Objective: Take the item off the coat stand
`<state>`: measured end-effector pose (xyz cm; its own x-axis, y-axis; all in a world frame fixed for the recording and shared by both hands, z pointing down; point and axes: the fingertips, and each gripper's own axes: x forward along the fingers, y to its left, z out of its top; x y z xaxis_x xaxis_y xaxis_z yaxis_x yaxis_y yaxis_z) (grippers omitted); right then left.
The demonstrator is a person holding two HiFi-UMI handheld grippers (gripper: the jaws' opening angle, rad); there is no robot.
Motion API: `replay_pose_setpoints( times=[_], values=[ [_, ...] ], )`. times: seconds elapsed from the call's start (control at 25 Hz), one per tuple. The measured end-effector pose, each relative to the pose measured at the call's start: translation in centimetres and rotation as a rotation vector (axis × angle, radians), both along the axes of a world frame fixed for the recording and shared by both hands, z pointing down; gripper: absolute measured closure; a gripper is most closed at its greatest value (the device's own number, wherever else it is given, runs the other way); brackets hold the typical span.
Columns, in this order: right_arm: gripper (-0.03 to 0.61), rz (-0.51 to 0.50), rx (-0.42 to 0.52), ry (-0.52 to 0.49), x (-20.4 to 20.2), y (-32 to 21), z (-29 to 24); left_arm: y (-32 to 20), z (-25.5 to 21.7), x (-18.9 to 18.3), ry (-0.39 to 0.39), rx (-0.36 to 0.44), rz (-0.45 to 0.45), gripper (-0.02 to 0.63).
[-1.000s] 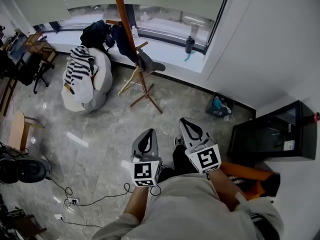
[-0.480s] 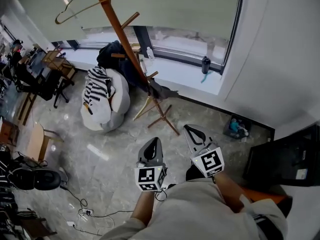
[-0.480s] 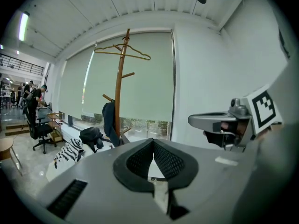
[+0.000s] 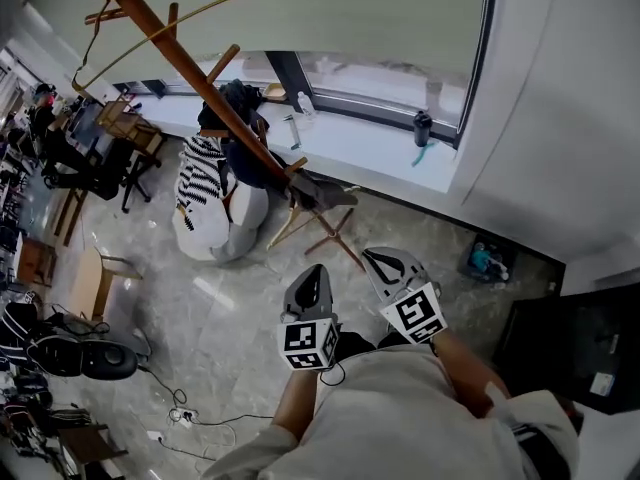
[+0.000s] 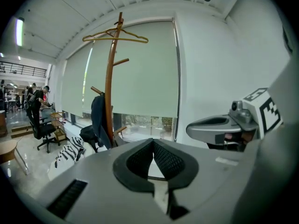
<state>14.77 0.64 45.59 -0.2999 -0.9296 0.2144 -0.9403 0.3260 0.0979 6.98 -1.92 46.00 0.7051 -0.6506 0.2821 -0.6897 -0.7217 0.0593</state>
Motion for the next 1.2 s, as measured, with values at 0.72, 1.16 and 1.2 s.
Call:
replay_pose_setpoints(
  times=[0.72, 1.16, 1.2],
  values=[
    [0.572, -0.062, -0.129, 0.083, 1.9, -10.7, 4.4, -10.4, 2.3, 1.5, -0.062, -0.011, -0.037, 0.604],
    [0.572, -0.174, -0.219, 0.179, -1.4, -20.6, 6.6, -18.2, 3.2, -5.1, -0.009, -0.067, -0.213, 0.606],
    [0.572, -0.186, -0.239, 0.19, -1.5, -21.3, 7.1, -18.6, 3.5, -5.8, -0.003, -0.077, -0.236, 0.604]
  ],
)
